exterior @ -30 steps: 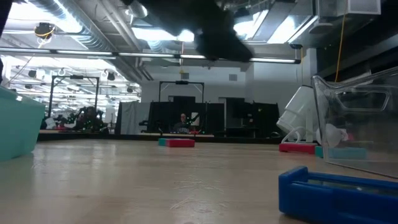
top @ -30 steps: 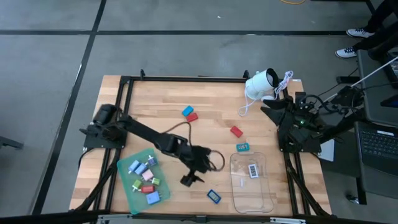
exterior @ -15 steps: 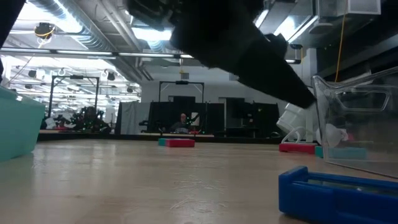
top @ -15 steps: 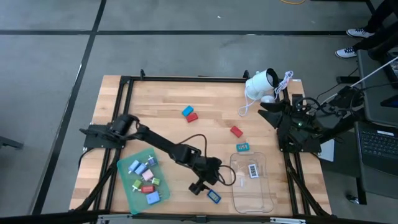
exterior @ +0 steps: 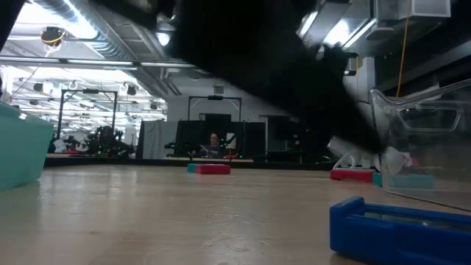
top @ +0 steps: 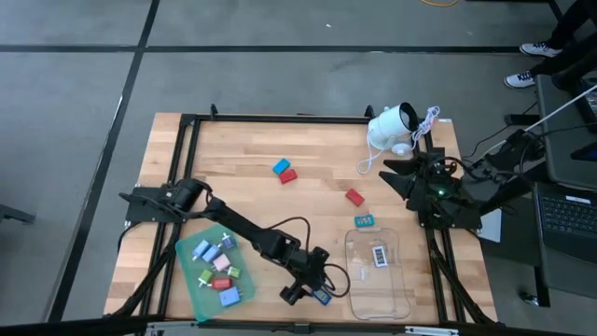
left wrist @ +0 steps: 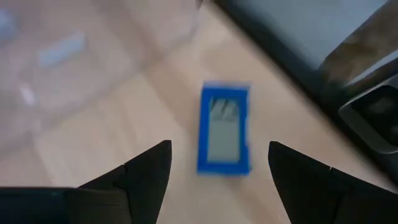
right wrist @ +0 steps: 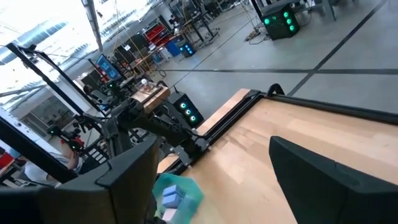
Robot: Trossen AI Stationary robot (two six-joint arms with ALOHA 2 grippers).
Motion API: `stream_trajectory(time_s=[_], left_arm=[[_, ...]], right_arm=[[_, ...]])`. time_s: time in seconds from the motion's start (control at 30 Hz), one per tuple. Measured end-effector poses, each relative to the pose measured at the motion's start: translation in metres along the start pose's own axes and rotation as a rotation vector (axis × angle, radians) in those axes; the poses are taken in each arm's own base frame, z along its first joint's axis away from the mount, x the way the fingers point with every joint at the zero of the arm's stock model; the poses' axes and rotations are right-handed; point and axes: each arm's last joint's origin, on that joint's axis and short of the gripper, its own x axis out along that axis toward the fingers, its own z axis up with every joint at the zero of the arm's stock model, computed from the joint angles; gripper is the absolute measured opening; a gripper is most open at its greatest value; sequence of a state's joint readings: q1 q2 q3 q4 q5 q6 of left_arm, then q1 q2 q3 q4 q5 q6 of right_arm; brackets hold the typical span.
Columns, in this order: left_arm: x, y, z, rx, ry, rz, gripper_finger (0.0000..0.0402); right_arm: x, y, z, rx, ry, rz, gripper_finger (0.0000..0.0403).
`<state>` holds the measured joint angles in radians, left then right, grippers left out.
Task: Pick & Place Office items
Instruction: Put the blue digital clock into the transparent bin
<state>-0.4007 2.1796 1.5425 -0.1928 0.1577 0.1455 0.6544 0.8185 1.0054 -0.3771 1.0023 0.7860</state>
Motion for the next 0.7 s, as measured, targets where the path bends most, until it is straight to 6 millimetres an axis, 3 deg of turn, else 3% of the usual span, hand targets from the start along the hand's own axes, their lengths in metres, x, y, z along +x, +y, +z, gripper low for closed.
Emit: stream_trajectory(time_s=[0.3,0.7], left_arm=[[0.013,0.002,-0.011,-0.040,0.038,0.010,0.0263],[0.019,-0.008,-0.012,-0.029,0.037,-0.008,0.0263]], right_arm=[[0.006,0.006,-0.007,0.005,0.006,-0.005,0.0307],[0.007,0.007,-0.009,0.001,0.008,-0.007,0.0307]])
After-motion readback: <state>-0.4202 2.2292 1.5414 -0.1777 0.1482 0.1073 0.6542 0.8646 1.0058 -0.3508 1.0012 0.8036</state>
